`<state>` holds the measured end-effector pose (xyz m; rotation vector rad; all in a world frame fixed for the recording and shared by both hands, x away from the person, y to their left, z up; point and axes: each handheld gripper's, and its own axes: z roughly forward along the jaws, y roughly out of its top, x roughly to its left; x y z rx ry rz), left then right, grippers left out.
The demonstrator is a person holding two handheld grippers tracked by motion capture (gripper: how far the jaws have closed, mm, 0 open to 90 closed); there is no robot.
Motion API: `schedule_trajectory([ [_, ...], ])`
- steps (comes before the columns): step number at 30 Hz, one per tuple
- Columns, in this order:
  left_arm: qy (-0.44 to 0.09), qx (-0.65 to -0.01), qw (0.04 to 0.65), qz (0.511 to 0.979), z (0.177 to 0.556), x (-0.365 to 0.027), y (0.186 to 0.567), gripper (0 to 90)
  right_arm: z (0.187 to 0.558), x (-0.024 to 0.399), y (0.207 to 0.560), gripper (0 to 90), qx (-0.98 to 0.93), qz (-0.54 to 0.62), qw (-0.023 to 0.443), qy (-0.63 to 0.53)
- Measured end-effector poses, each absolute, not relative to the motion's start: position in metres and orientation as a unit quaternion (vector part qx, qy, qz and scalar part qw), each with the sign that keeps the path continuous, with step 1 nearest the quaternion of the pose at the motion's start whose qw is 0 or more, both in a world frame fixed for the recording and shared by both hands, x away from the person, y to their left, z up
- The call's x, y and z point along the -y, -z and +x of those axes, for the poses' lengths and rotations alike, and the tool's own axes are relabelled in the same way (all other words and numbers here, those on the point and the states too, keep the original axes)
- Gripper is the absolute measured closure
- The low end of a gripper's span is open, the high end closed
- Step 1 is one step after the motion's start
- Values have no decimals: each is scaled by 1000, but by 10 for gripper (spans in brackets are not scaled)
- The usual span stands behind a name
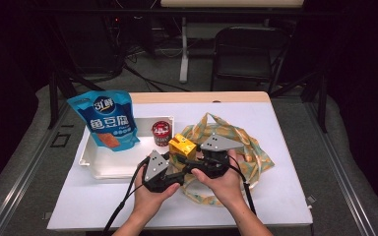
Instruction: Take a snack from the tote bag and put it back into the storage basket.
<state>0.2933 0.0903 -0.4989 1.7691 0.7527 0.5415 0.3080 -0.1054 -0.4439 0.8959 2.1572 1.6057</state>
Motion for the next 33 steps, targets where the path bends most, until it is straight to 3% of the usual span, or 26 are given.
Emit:
schedule_trajectory([
  [3, -223, -329, 546, 737, 296, -97, 500, 321, 307, 110, 439, 324, -745, 312, 152, -569],
  [8, -227, -347, 549, 725, 300, -109, 500, 320, 305, 124, 435, 294, -734, 314, 152, -582],
  [33, -253, -423, 534, 687, 314, -161, 518, 320, 297, 196, 465, 296, -707, 378, 175, -572],
])
